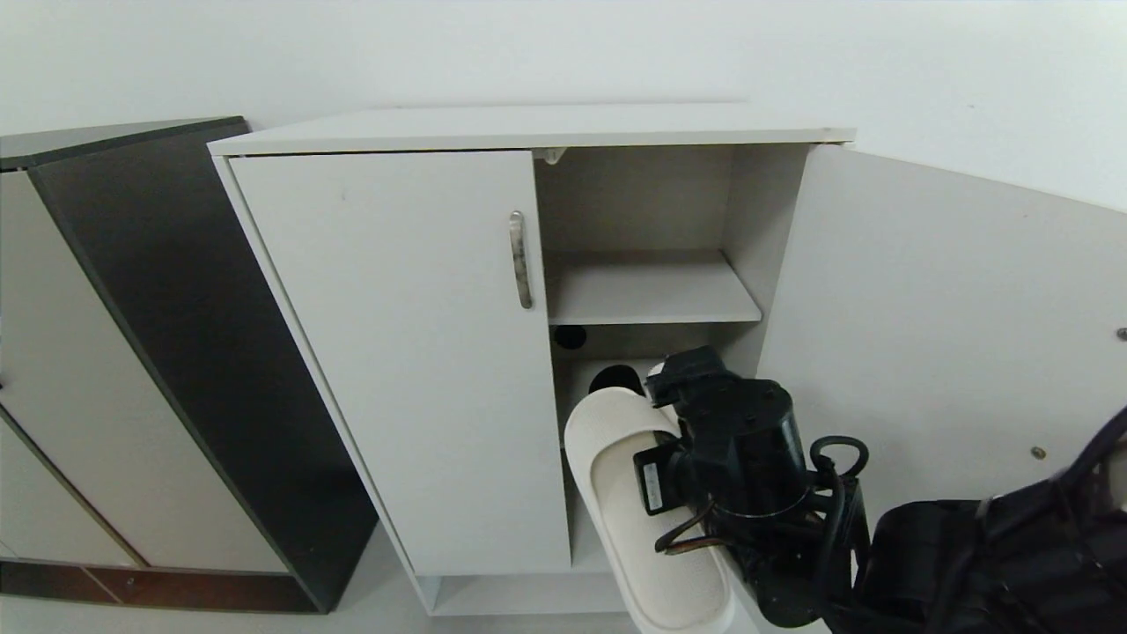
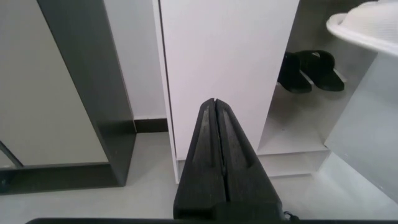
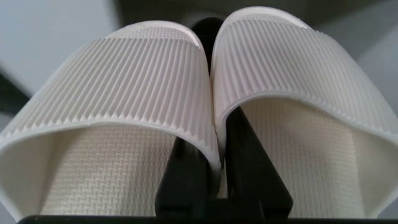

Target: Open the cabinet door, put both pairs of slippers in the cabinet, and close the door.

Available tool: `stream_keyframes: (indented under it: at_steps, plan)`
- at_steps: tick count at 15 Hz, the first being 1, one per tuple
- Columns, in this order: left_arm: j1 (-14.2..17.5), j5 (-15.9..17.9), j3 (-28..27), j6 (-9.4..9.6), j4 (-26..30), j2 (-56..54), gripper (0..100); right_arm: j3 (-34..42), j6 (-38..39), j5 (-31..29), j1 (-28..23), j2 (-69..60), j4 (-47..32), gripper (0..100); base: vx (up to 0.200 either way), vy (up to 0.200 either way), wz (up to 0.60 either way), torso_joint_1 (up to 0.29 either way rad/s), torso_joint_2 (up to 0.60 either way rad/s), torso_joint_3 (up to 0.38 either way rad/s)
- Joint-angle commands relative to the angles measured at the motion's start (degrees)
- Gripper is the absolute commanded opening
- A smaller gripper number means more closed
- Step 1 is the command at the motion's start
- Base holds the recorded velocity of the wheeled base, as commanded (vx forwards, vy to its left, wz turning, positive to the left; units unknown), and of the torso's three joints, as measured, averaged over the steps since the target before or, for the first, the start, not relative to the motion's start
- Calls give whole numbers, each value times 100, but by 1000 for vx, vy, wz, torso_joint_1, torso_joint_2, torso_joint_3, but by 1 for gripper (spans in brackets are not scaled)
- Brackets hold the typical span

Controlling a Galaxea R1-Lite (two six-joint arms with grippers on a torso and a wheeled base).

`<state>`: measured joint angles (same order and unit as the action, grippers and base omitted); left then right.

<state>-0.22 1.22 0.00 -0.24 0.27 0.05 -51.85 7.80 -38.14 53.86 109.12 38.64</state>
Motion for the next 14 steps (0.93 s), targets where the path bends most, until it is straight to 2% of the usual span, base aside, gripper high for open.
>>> stream_keyframes:
  at_steps: [1, 3, 5, 8, 14]
  plan:
    - [4, 1, 0, -2, 0, 4, 0, -563, 310, -176, 266, -356, -683, 0, 0, 0, 0, 0, 0, 0]
    - [4, 1, 0, 7, 0, 4, 0, -1249, 661, -642, 213, -339, -1632, 0, 0, 0, 0, 0, 0, 0]
    - [4, 1, 0, 7, 0, 4, 0, -1803, 802, -703, 46, -145, -1940, 0, 0, 0, 0, 0, 0, 0]
    - [4, 1, 0, 7, 0, 4, 0, -2427, 644, -747, -235, 233, -1940, 0, 0, 0, 0, 0, 0, 0]
    - [4, 1, 0, 7, 0, 4, 0, -2594, 398, -738, -402, 514, -1896, 0, 0, 0, 0, 0, 0, 0]
